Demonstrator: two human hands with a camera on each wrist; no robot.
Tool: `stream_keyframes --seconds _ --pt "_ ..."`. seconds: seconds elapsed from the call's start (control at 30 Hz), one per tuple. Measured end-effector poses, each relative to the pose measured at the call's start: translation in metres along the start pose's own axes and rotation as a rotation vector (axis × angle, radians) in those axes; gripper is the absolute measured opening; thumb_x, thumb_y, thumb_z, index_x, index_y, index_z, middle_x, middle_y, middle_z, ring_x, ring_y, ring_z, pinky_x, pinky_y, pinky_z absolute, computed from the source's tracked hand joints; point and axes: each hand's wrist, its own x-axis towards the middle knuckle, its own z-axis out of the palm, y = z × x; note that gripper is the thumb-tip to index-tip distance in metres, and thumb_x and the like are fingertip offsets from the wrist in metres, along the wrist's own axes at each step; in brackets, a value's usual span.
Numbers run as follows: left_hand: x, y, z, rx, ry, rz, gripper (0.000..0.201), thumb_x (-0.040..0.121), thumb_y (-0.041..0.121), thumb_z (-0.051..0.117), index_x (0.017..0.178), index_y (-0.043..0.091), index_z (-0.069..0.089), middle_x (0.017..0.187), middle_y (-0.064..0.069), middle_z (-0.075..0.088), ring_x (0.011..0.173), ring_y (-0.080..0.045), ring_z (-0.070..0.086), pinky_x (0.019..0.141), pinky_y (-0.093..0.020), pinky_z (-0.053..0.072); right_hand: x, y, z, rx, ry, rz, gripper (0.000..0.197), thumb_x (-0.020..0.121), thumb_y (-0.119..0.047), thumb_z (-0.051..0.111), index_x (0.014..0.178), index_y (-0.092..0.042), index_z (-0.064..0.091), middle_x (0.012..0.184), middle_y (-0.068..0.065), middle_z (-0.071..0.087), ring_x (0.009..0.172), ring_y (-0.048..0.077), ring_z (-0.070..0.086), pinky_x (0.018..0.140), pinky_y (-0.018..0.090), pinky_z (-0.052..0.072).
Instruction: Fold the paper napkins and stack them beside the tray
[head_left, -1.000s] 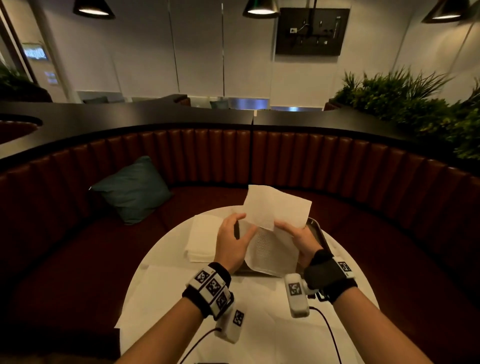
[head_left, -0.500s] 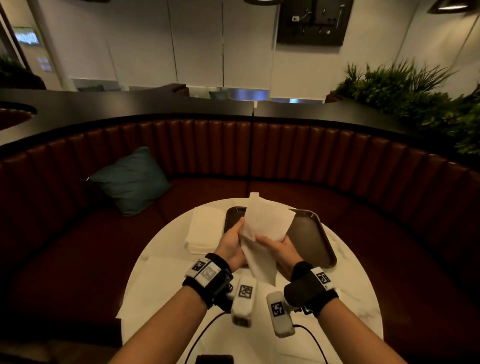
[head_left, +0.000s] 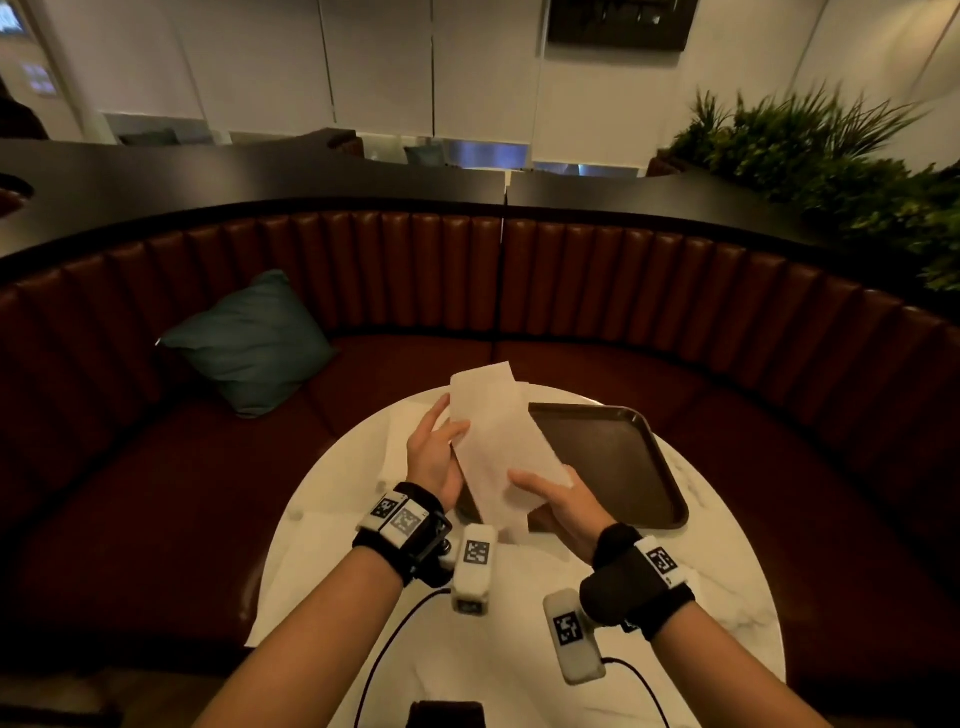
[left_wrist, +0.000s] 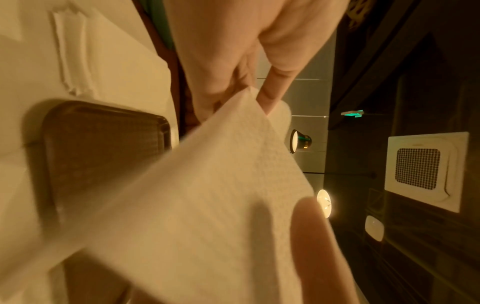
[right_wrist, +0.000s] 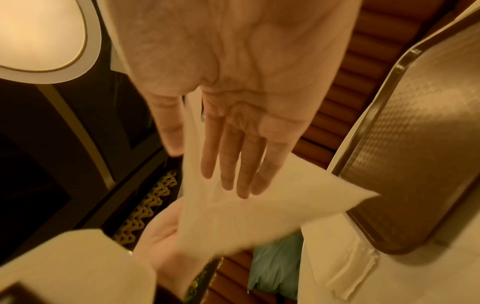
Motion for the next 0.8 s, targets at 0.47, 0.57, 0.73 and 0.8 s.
stream_keyframes --seconds 0.47,0.57,0.73,0.8 --pt "0.034 0.019 -0.064 0.160 -0.167 -0.084 0.064 0.084 -0.020 0.047 0.130 0.023 0.052 0.122 -0.014 0.064 0.113 -0.033 0.062 0.092 -0.049 0.053 0.081 0.021 0.028 -0.144 0.063 0.159 0.059 0.077 -0.050 0.073 0.125 -0.022 0.055 0.119 0.002 0.066 0.110 0.021 0.063 0.100 0.043 0.048" --pt "0.048 0.007 -0.090 0.241 -0.133 -0.197 0.049 0.088 -0.011 0.054 0.131 0.013 0.052 0.121 -0.017 0.066 0.111 -0.034 0.063 0.093 -0.047 0.053 0.102 0.038 0.040 -0.153 0.192 0.203 0.020 0.088 -0.023 0.067 0.105 -0.013 0.065 0.109 0.007 0.070 0.102 0.025 0.066 0.086 0.035 0.053" --pt "0.076 -0.005 -0.115 0.548 -0.104 -0.266 0.028 0.092 0.007 0.061 0.119 0.002 0.062 0.107 -0.016 0.072 0.100 -0.031 0.068 0.086 -0.041 0.056 0.136 0.054 0.047 -0.145 0.267 0.196 0.026 0.090 -0.015 0.065 0.114 -0.005 0.063 0.108 0.011 0.070 0.096 0.026 0.067 0.078 0.031 0.055" --pt "0.105 -0.003 -0.116 0.624 -0.039 -0.190 0.033 0.089 0.003 0.063 0.122 0.005 0.058 0.115 -0.017 0.068 0.103 -0.030 0.067 0.091 -0.044 0.054 0.140 0.054 0.045 -0.137 0.282 0.196 0.033 0.090 -0.018 0.065 0.122 -0.012 0.057 0.105 0.010 0.068 0.087 0.022 0.067 0.074 0.032 0.056"
